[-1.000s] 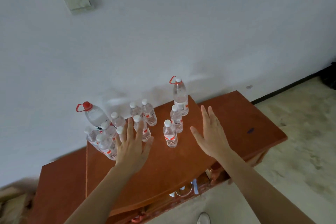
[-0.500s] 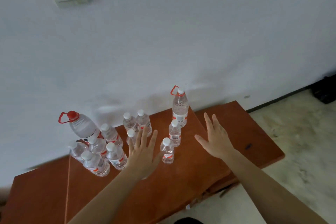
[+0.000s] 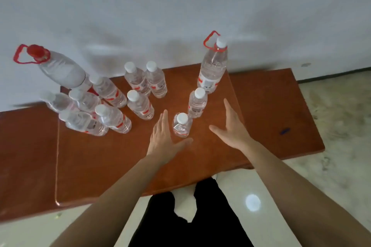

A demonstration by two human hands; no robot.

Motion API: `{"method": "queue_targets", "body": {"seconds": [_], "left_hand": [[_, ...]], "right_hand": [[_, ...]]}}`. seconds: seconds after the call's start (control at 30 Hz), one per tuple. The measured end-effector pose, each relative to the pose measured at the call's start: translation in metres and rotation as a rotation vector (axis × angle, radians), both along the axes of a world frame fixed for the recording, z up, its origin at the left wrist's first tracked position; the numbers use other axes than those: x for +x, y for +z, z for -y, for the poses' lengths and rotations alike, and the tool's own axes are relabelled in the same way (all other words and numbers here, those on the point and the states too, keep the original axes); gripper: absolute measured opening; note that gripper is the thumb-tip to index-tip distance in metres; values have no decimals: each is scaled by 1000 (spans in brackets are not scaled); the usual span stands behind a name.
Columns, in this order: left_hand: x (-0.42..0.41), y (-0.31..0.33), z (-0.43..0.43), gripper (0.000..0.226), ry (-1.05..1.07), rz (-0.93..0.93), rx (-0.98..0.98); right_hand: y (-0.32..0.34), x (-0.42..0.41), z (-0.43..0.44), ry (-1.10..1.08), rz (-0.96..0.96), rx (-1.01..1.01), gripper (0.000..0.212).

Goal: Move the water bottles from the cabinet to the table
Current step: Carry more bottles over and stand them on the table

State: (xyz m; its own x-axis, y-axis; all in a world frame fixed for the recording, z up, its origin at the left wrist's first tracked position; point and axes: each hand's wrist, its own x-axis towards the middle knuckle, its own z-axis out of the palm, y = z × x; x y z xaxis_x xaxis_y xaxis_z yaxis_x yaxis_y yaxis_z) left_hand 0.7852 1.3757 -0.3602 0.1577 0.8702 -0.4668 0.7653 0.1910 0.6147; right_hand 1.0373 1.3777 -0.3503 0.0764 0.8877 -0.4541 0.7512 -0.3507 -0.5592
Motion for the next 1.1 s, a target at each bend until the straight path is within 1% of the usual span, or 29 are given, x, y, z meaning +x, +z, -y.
{"method": "queue_targets", "body": {"seconds": [0.1,0.2,0.27,0.33,0.4,0.47,0.5,0.57,0.63,0.7,0.83,0.9,0.97,1.03,1.1], "left_hand": [[13,-26,5,136,258,60,-57],[31,-47,3,140,415,131,-72],[47,-67,1,140,521,155,-66],[59,-76,-2,133,625,189,-52],[69,-84,-1,114,728,198,-22],[74,-84,1,95,776,204,-1],[75,-82,2,90,787,213,0],[76,-72,6,85,777,200,-5],[76,-57,12,80,738,170,-22],[72,-42,19,74,721,163,-60],[61,2,21,69,628,171,-84],[55,28,14,74,536,176,-42],[50,55,5,84,421,154,38],[42,83,-3,87,293,139,183],[31,110,-9,86,163,165,347]], "right_hand": [[-31,3,-30,-1,-108,-37,112],[-54,6,-61,9,-194,-15,124],[-74,5,-81,36,-248,-26,134],[-85,0,-94,71,-280,-44,138],[-92,-3,-101,96,-322,-46,132],[-93,-5,-98,132,-336,-9,116],[-92,-4,-95,149,-335,17,106],[-87,0,-82,170,-330,59,88],[-80,8,-64,179,-321,29,77],[-74,18,-43,159,-283,-26,73],[-47,40,-4,26,-220,-10,72],[-25,45,9,-33,-203,33,70],[0,48,18,-97,-195,121,68],[27,47,28,-177,-176,225,63],[55,42,45,-300,-161,339,54]]}}
